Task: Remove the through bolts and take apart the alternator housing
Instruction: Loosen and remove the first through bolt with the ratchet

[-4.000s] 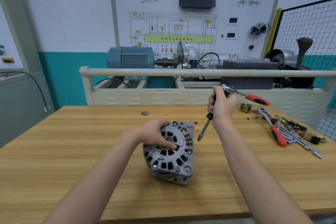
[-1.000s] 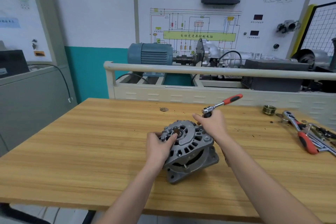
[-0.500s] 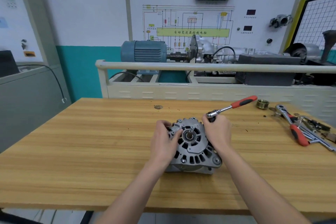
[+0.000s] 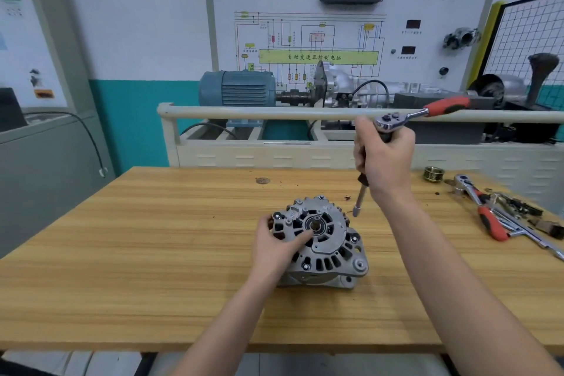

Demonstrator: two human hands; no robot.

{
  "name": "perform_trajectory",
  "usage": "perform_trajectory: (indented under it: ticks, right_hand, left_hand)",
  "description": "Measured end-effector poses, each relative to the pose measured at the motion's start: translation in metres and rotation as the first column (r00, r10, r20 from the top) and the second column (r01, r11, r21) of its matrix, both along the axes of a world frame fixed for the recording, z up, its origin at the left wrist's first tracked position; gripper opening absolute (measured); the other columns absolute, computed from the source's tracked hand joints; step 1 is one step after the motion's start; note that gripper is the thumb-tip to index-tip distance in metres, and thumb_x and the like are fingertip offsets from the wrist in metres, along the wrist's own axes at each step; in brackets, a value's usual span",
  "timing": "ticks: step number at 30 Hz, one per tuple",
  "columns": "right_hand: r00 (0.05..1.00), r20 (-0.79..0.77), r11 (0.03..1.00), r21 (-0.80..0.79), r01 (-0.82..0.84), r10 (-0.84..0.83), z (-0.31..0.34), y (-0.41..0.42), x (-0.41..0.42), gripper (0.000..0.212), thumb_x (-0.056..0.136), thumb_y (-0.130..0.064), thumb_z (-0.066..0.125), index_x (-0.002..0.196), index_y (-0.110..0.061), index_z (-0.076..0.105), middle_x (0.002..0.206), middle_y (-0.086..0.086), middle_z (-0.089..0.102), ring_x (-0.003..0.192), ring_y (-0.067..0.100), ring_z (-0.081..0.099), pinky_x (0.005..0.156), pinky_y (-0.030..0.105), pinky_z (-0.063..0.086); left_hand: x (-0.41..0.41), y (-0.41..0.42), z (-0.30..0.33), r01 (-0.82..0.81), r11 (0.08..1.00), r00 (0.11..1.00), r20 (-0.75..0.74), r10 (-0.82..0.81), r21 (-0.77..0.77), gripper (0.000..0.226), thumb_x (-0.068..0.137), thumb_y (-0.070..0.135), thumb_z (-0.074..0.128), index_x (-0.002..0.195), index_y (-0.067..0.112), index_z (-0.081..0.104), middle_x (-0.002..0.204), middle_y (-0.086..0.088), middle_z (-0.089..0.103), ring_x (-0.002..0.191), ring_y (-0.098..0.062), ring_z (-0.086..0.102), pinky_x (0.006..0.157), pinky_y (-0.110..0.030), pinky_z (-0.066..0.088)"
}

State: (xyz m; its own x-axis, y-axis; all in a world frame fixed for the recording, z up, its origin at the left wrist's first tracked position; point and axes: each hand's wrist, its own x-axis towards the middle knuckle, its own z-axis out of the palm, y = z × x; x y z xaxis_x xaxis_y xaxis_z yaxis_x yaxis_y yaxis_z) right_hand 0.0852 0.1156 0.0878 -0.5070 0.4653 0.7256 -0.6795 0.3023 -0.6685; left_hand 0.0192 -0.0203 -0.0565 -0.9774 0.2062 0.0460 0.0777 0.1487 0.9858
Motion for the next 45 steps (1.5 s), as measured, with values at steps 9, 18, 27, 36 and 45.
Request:
perform_trajectory:
  ticks: [9,18,27,36,45]
  right_hand:
    - [0.958,0.062,0.959,-0.060,-0.277,0.280,-0.040,-0.040,-0.008,0.043,0.089,-0.021,0.055,0.046,-0.026,0.049,0.044,-0.005,0.042,0.036,0.012,0.036,0.038,0.018,0.029]
    - [0.957,0.080,0.954,-0.137,-0.265,0.278,-0.050,-0.038,-0.014,0.041,0.086,-0.019,0.055,0.045,-0.024,0.048,0.045,-0.003,0.041,0.035,0.013,0.035,0.037,0.017,0.027]
    - [0.951,0.126,0.959,-0.062,-0.276,0.282,-0.056,-0.042,-0.013,0.039,0.089,-0.015,0.055,0.052,-0.014,0.044,0.047,0.002,0.040,0.037,0.013,0.036,0.038,0.018,0.030]
    - [0.858,0.174,0.866,0.055,-0.498,0.482,-0.061,-0.028,-0.013,0.030,0.083,-0.027,0.059,0.055,-0.023,0.051,0.048,0.002,0.044,0.040,0.017,0.037,0.039,0.021,0.031]
    - [0.787,0.436,0.810,0.191,-0.554,0.436,-0.047,0.004,-0.003,0.039,0.068,-0.039,0.073,0.102,-0.023,0.064,0.095,-0.003,0.071,0.099,0.014,0.065,0.086,0.028,0.048]
  left_hand:
    - [-0.005,0.011,-0.006,-0.107,0.994,0.981,-0.165,0.100,-0.033,0.083,0.064,0.039,0.086,0.132,0.010,0.049,0.123,-0.002,0.062,0.116,-0.020,0.058,0.097,-0.042,0.049]
    - [-0.016,0.026,0.001,-0.097,0.995,0.974,-0.206,0.090,-0.027,0.069,0.067,0.035,0.084,0.125,0.012,0.054,0.114,-0.002,0.066,0.106,-0.019,0.062,0.093,-0.040,0.051]
    - [-0.020,0.021,0.004,-0.016,0.996,0.983,-0.181,0.000,-0.087,0.057,0.090,0.030,0.063,0.139,0.013,0.038,0.139,-0.005,0.048,0.126,-0.019,0.047,0.105,-0.040,0.042]
    - [0.015,0.001,0.049,0.626,0.779,0.734,-0.316,-0.601,-0.027,0.039,0.065,-0.003,0.062,0.098,0.015,0.056,0.089,-0.003,0.064,0.086,-0.007,0.065,0.073,-0.023,0.053]
    - [0.019,0.024,0.047,0.548,0.836,0.795,-0.320,-0.514,0.019,0.022,0.072,0.026,0.074,0.069,0.024,0.052,0.060,0.008,0.055,0.053,-0.008,0.056,0.053,-0.017,0.045]
